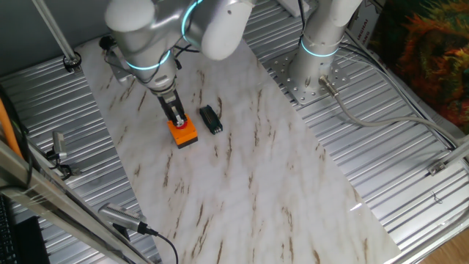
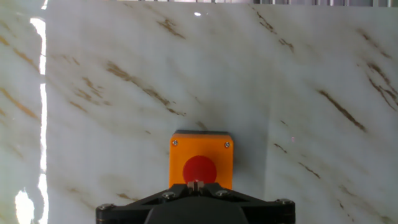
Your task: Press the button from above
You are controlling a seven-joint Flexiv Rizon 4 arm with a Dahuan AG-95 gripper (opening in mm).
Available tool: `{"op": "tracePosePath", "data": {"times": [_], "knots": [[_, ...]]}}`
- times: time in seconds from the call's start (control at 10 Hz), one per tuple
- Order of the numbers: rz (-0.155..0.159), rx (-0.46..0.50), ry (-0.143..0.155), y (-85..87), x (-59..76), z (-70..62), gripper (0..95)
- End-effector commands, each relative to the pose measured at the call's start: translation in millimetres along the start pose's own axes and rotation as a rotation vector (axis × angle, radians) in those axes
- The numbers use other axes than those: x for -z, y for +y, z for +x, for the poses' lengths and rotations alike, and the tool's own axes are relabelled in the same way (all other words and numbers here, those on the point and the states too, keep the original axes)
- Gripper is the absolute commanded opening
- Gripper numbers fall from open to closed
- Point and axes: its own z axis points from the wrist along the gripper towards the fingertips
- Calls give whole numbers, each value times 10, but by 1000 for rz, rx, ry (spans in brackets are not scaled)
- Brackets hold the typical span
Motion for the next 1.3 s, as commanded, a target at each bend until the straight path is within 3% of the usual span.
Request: {"op": "tracePosePath", "data": {"times": [0.1, 0.6, 1.3], "knots": [[16, -2, 6, -12, -19, 29, 0], [16, -7, -4, -56, -112, 19, 0], [8, -2, 5, -86, -196, 15, 0]]}}
